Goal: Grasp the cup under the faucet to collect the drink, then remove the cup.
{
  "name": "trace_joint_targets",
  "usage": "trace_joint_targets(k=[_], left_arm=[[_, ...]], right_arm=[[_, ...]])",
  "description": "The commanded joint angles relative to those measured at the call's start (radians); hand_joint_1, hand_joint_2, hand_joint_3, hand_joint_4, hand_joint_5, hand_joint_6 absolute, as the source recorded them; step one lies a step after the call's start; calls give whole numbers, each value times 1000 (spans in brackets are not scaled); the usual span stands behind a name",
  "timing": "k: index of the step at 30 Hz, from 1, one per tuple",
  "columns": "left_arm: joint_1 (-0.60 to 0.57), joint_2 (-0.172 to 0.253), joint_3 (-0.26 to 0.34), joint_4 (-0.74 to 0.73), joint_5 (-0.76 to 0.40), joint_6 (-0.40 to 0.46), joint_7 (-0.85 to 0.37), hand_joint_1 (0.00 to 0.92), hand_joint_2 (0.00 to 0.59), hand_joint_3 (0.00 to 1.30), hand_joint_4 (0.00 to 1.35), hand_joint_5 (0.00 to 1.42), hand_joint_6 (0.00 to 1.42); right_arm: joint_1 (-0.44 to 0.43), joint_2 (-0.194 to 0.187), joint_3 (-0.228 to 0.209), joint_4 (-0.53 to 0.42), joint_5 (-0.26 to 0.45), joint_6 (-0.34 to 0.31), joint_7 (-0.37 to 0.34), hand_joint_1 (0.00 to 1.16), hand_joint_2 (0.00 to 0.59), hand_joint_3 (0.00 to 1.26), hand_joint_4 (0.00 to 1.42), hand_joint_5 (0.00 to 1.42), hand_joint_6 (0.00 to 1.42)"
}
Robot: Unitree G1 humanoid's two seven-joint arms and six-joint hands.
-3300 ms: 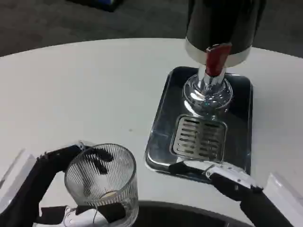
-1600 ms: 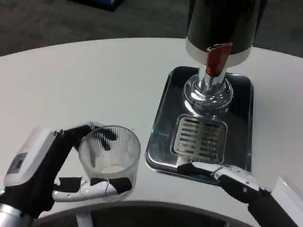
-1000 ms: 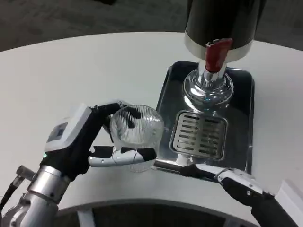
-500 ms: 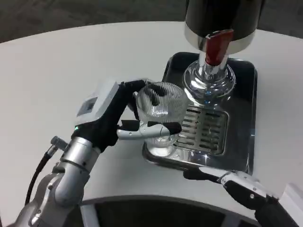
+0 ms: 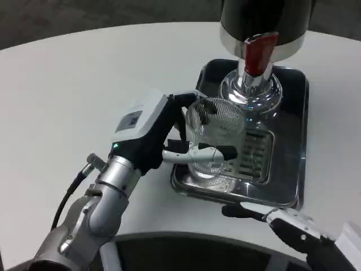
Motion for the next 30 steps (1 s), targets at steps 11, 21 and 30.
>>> trace_joint_targets(k=[11, 21, 30], left_arm=[[-97, -50, -63, 117, 19, 40, 56, 698, 58, 784, 815, 903, 708], [-129, -82, -92, 168, 13, 64, 47, 698, 58, 784, 815, 903, 708], [-133, -88, -107, 183, 10, 61, 44, 690, 56, 782, 815, 902, 708]], right_arm=[[32, 5, -17, -4, 21, -32, -13, 542, 438, 268, 230, 194, 113], [33, 5, -39, -5, 35, -28, -10, 542, 438, 268, 230, 194, 113], [35, 9, -47, -5, 43, -27, -11, 548, 444, 268, 230, 194, 113]])
